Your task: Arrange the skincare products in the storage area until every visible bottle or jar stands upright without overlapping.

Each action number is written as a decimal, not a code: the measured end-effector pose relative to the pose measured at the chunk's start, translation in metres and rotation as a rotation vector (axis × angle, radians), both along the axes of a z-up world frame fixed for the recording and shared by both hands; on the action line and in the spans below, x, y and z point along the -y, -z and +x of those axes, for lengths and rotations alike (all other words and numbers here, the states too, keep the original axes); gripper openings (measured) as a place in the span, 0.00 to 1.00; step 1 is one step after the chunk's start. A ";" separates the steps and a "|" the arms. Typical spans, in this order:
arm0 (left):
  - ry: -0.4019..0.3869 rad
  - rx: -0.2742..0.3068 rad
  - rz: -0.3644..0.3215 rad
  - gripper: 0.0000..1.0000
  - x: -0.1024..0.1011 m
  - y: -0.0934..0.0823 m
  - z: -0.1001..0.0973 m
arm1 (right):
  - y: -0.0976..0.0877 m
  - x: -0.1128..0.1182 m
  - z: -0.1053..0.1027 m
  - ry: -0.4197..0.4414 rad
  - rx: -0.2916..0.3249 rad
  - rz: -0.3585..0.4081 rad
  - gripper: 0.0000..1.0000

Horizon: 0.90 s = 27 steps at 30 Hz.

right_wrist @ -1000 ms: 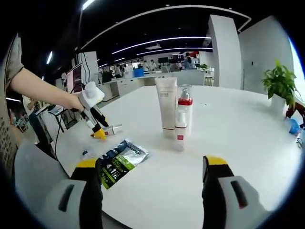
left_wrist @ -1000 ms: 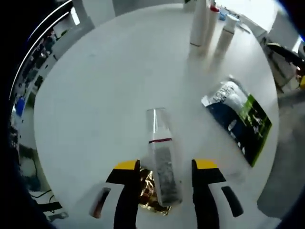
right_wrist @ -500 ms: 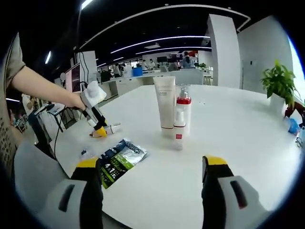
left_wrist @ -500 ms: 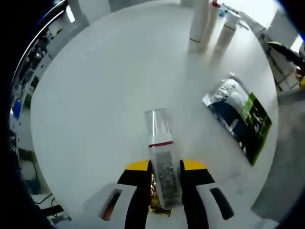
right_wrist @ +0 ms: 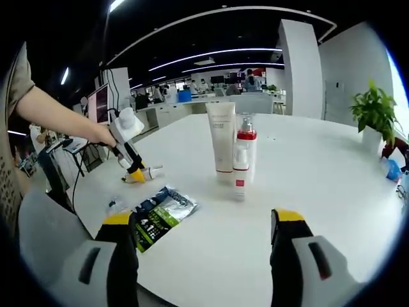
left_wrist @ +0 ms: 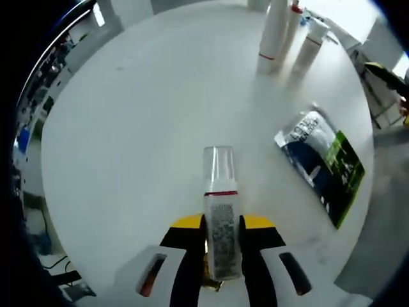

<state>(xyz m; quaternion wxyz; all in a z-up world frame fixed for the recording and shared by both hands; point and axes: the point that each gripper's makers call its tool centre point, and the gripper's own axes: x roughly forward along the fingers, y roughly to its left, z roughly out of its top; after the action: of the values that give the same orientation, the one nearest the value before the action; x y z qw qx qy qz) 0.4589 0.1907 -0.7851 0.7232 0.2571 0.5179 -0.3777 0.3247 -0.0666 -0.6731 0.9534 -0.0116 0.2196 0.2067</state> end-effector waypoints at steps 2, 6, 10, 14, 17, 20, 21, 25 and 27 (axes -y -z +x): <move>-0.008 0.000 -0.004 0.16 0.000 -0.001 0.000 | 0.000 0.000 0.000 -0.002 -0.001 0.000 0.86; -0.015 0.011 -0.008 0.16 -0.001 -0.005 -0.001 | 0.000 -0.002 0.000 -0.010 -0.001 0.000 0.86; -0.047 0.030 -0.041 0.16 -0.002 -0.015 -0.002 | 0.001 -0.006 -0.001 -0.030 -0.004 -0.002 0.86; -0.109 0.038 -0.100 0.16 -0.002 -0.021 -0.007 | 0.000 -0.010 -0.003 -0.048 -0.004 0.004 0.86; -0.123 0.044 -0.114 0.16 -0.006 -0.024 -0.014 | -0.001 -0.011 -0.003 -0.053 -0.003 0.011 0.85; -0.146 0.052 -0.137 0.16 -0.007 -0.029 -0.019 | -0.001 -0.012 -0.003 -0.057 -0.003 0.016 0.85; -0.157 0.058 -0.148 0.16 -0.007 -0.033 -0.021 | -0.002 -0.013 -0.003 -0.062 -0.002 0.020 0.85; -0.190 0.068 -0.184 0.16 -0.008 -0.039 -0.028 | -0.002 -0.016 -0.004 -0.076 -0.004 0.027 0.85; -0.207 0.073 -0.206 0.16 -0.008 -0.042 -0.032 | -0.002 -0.017 -0.004 -0.083 -0.006 0.034 0.85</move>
<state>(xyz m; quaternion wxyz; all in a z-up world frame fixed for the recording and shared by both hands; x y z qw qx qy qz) 0.4267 0.1990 -0.7426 0.7992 0.1404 0.4736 -0.3425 0.3204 -0.0492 -0.6708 0.9434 -0.0040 0.2184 0.2497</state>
